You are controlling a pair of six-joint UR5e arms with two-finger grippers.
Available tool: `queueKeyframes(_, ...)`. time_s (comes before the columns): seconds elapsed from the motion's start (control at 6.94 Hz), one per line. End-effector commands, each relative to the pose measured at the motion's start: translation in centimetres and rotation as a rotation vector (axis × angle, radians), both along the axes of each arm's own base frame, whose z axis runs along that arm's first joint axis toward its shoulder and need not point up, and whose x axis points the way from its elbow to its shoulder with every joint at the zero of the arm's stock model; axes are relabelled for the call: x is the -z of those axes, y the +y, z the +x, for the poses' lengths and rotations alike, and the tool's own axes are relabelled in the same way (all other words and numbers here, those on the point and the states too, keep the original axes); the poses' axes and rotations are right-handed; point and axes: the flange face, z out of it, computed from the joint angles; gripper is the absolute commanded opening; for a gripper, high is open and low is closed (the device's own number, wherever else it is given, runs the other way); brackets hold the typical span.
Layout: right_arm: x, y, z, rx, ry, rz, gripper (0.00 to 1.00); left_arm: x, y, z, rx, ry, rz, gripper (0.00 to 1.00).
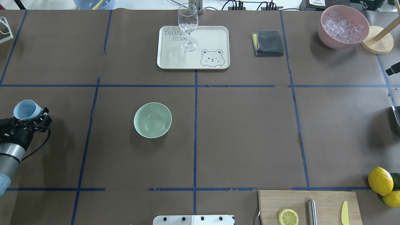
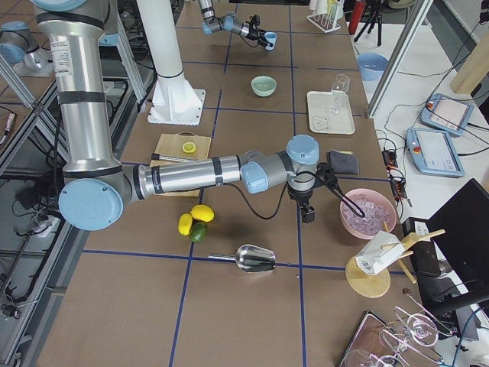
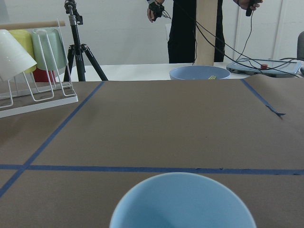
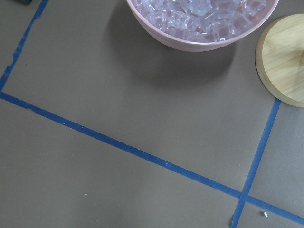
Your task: Pour ice into bowl
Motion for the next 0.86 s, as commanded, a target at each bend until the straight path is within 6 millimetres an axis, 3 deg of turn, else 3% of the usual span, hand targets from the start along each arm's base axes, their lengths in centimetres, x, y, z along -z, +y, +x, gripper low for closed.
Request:
queueKeyframes(0.0, 0.2, -0.1, 0.3, -0.006, -0.001, 0.003, 1.00, -0.1, -0.6, 1.2, 0.001, 0.001, 0.000, 0.86)
queueKeyframes(0.29, 0.3, -0.3, 0.3, -0.006, -0.001, 0.006, 1.00, 0.3, -0.7, 1.0, 0.005, 0.019, 0.006, 0.12)
queueKeyframes(0.43, 0.4, -0.3, 0.2, -0.006, -0.002, 0.007, 1.00, 1.1, -0.8, 0.9, 0.005, 0.034, 0.012, 0.00)
queueKeyframes(0.72, 0.2, -0.3, 0.5, -0.010, -0.001, 0.003, 1.00, 5.6, -1.3, 0.7, -0.068, -0.142, 0.104, 0.00)
